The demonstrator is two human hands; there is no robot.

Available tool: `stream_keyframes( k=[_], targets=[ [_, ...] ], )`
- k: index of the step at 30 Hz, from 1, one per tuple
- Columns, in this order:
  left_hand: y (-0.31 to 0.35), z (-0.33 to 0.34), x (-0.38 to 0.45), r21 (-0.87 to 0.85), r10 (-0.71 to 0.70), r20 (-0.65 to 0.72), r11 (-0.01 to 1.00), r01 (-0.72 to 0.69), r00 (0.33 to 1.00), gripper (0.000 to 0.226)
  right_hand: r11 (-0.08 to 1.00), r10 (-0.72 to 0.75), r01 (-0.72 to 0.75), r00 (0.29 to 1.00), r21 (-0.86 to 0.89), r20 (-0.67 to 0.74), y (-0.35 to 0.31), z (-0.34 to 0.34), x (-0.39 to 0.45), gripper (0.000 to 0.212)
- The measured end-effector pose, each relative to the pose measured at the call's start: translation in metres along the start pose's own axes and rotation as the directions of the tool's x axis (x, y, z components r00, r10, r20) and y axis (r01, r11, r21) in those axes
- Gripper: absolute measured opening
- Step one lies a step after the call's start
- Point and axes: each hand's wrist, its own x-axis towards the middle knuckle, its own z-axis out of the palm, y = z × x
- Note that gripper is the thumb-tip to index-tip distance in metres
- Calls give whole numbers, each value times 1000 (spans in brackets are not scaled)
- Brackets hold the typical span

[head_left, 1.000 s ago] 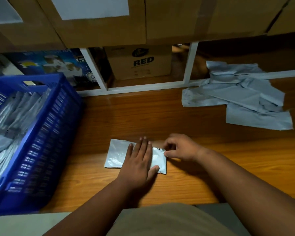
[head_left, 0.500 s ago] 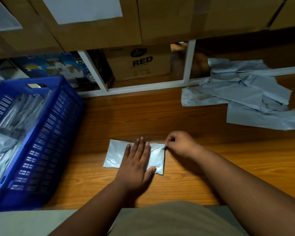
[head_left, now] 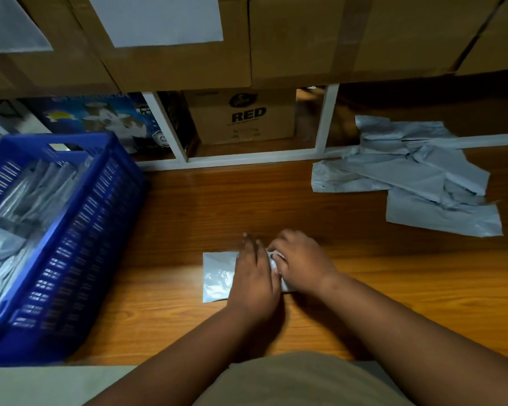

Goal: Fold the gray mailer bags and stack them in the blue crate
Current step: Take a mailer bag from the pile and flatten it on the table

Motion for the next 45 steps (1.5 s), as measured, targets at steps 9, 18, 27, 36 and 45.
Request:
stream_keyframes(
  k=[9, 18, 27, 36, 45],
  targets=[
    [-94, -21, -35, 313, 23, 61, 949, -41, 998, 85, 967, -27, 107, 946, -233, 323, 2, 7, -6, 58],
    [-109, -45, -45, 290, 84, -3, 954, -80, 996, 78, 940, -162, 173, 985, -295, 60, -60, 16, 9, 52],
    [-113, -24, -41, 299, 15, 23, 954, -21, 1000, 80, 931, -98, 152, 979, -330, 176, -88, 77, 15, 72],
    [-115, -22, -37, 318, 54, -2, 947, -50, 999, 82, 935, -124, 164, 982, -313, 146, -83, 85, 16, 76],
    [-108, -30, -38, 338, 6, 61, 941, -26, 998, 81, 939, -115, 174, 972, -298, 203, -88, 76, 18, 74]
  ],
)
